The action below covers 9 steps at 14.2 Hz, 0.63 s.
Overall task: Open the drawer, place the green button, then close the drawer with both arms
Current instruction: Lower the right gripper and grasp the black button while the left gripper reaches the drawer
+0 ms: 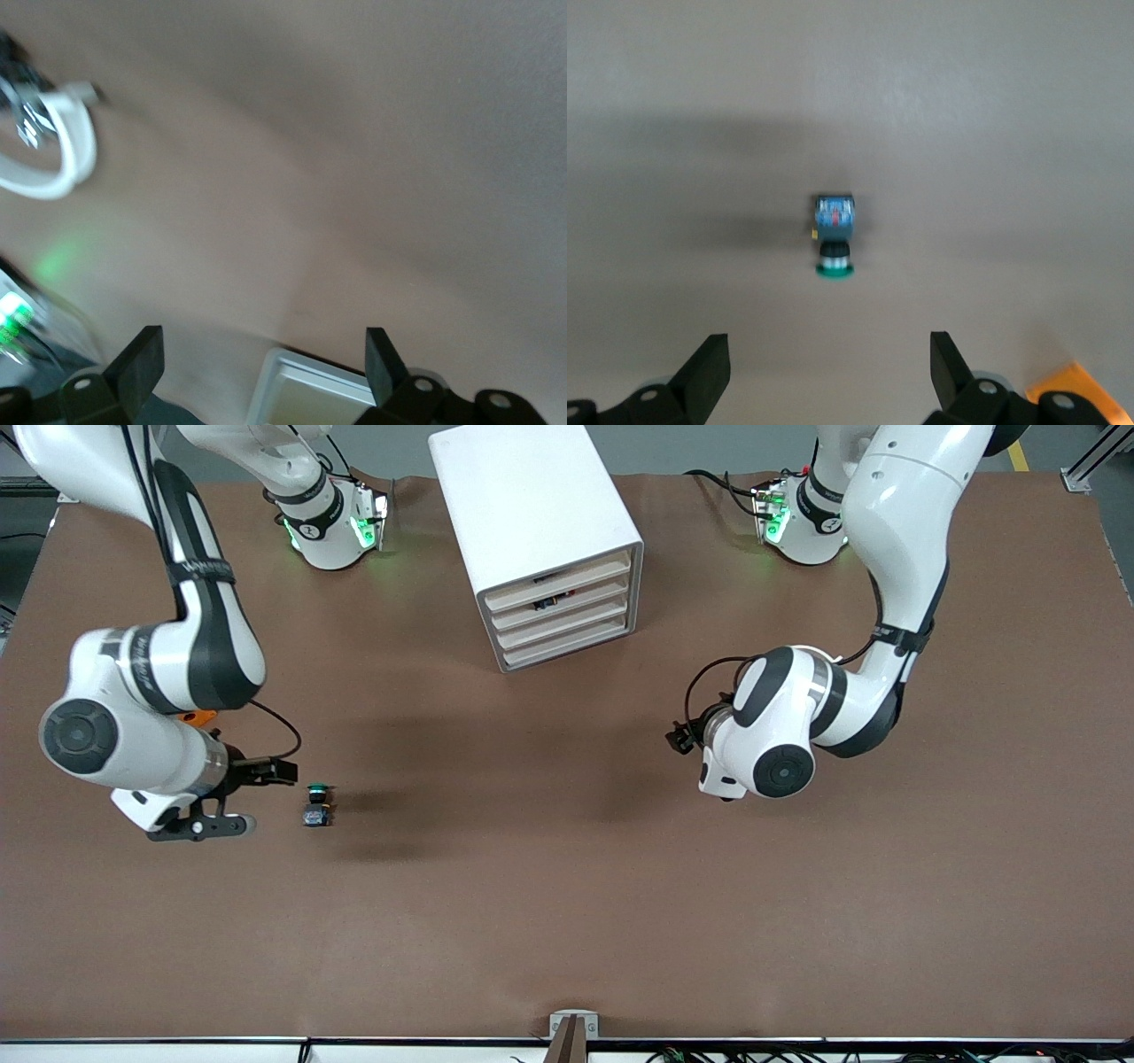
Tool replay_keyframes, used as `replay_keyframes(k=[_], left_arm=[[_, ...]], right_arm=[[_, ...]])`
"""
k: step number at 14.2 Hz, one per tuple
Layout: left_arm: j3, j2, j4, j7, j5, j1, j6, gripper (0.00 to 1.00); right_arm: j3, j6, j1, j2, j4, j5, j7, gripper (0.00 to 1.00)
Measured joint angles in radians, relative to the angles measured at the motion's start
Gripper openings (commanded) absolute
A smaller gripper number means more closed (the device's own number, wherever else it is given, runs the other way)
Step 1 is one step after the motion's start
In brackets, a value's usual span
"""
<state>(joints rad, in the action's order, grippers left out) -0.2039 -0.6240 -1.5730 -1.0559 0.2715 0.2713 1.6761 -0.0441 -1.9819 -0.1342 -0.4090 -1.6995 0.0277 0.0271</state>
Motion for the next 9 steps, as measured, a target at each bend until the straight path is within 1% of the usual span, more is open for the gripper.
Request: replay_keyframes(k=[3,6,9], left_arm=[[0.0,-0.033,0.002,-0.231,0.116,0.012,0.022,1.0],[0.0,-0.066,0.001,-0.501,0.216,0.042,0.064,1.0],[-0.002,-0.112,0.001,-0.682,0.266,0.116,0.127,1.0]], right_arm=[[-0.002,-0.151,0.003,-0.051,-0.056,0.0,0.0,1.0],[-0.003,-0.227,0.01,-0.094,-0.068,0.0,0.0,1.0],[-0.004,-0.311,0.023,-0.131,-0.104,0.0,0.0,1.0]])
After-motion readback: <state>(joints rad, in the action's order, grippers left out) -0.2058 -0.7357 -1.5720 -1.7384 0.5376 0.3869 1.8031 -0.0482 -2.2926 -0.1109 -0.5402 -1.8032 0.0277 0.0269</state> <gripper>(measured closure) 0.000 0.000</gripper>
